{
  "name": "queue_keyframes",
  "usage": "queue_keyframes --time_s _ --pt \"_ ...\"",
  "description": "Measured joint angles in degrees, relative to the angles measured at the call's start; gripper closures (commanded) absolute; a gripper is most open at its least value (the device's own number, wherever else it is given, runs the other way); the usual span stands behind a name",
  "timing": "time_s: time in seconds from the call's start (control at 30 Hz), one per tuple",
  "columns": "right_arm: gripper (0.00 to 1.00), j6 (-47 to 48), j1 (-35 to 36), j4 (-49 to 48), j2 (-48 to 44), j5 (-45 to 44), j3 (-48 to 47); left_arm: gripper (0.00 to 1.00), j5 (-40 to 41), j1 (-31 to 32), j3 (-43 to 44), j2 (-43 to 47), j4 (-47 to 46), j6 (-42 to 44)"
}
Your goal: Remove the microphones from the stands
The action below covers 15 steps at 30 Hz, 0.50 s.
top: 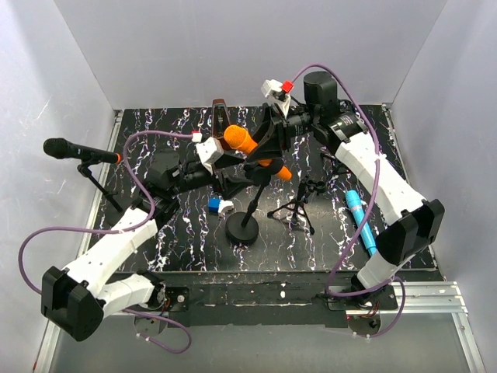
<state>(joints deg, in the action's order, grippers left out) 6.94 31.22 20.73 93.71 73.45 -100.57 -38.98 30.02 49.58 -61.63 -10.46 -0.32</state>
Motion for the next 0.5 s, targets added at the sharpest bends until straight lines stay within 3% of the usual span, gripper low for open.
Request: queue_keyframes --time_s 0.2,0.3,0.4,0.47,0.5 --pt "0.99 -2.64 -0.15 -4.52 0.68 1.77 0.57 0.32 -2.93 -0.09 0.07 -3.61 -2.45 -0.7" --pt "0.99 -4.04 -0.44 -6.95 0.9 1.99 1.09 0.38 -4.04 -0.2 0.24 -5.62 -3.23 -0.76" --pt "0.99 -5.18 -0.76 -8.98 1.11 1.99 1.44 0.61 -4.92 -0.24 1.03 -7.15 -3.74 -0.79" --pt "0.99 -5.51 -1.14 -10.47 1.14 2.27 1.99 0.9 -4.98 -0.26 1.57 -7.69 -3.5 -0.68" --pt "0.99 -5.64 -1.16 -11.13 1.14 2.16 2.14 0.96 -4.83 -0.28 1.75 -7.93 -3.06 -0.52"
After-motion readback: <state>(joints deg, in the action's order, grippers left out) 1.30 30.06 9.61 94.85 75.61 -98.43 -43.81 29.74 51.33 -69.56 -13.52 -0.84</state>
